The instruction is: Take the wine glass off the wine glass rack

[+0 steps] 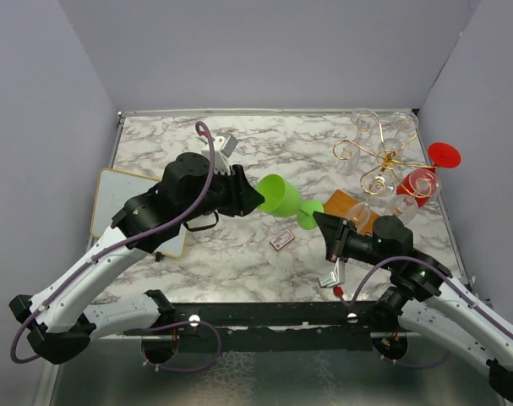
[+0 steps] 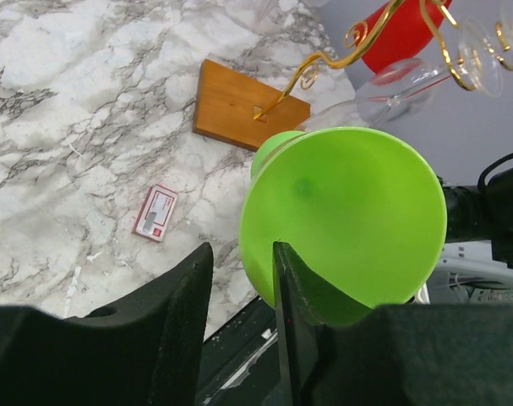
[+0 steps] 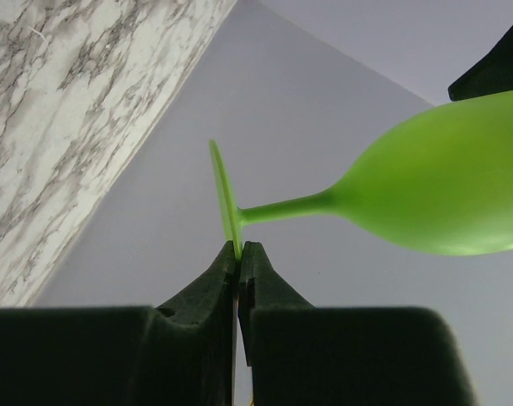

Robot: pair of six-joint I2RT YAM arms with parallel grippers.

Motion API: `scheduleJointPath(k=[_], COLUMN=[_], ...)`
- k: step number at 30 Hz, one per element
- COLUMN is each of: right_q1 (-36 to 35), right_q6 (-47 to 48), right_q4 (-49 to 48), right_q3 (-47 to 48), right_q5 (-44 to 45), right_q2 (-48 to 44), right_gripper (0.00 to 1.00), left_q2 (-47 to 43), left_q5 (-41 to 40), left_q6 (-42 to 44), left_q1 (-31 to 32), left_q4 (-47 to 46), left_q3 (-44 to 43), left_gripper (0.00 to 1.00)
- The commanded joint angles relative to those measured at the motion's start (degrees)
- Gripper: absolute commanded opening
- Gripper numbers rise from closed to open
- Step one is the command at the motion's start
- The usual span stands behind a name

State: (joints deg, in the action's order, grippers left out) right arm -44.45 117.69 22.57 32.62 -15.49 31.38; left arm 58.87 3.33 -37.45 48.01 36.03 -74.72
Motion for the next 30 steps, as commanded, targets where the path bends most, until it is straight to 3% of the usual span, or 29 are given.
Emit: scheduleJointPath(k=[1,6,10,16,22,26,27,28,29,30], right_q1=[-0.9,-1.8,-1.9,-1.9,-1.9,-1.9,-1.9,-1.9,-1.9,-1.9], right_q6=[7.7,7.2,3.2,-7.5,-17.7,-26.4,-28.5,-31.1,-34.1,-37.5], right_q4=[-3.6,-3.7,-2.7,-3.0,-3.1,0.8,2.5,3.9,4.9,5.5], right_q3=[-0.3,0.0,-0.1,-0.6,2.0,7.4,9.0,10.6,12.0,13.1], right_q5=[2.3,2.1,-0.8,-7.6,-15.1,-21.4,-23.2,-25.9,-27.3,-29.9], right_q2=[0.8,1.9,2.3,3.0,3.8,4.5,4.6,4.6,4.3,4.0], right_gripper=[0.02,0.02,0.16,0.41,0.48,0.53,0.64,0.93,1.0,1.0], left_q2=[1.9,2.8,2.3,1.5,0.5,0.5,0.6,1.3,2.1,3.3], left_q5=[-0.1,-0.7,-3.1,-7.8,-13.0,-21.1,-22.7,-23.7,-24.6,-25.8], left_q6=[3.0,3.4,3.4,6.3,8.3,11.5,12.9,14.3,15.4,16.3], left_q1=[-0.1,-0.1,-0.1,-0.3,-0.5,-0.5,-0.5,-0.5,-0.5,-0.5], left_q4=[3.5,3.7,3.7,6.0,9.3,12.8,13.2,13.6,14.4,15.0], left_q3=[-2.5,-2.9,-3.1,-6.8,-9.7,-11.7,-11.8,-12.0,-12.5,-13.0], left_gripper=[0.34,0.15,0.0,0.0,0.0,0.0,0.0,0.0,0.0,0.0])
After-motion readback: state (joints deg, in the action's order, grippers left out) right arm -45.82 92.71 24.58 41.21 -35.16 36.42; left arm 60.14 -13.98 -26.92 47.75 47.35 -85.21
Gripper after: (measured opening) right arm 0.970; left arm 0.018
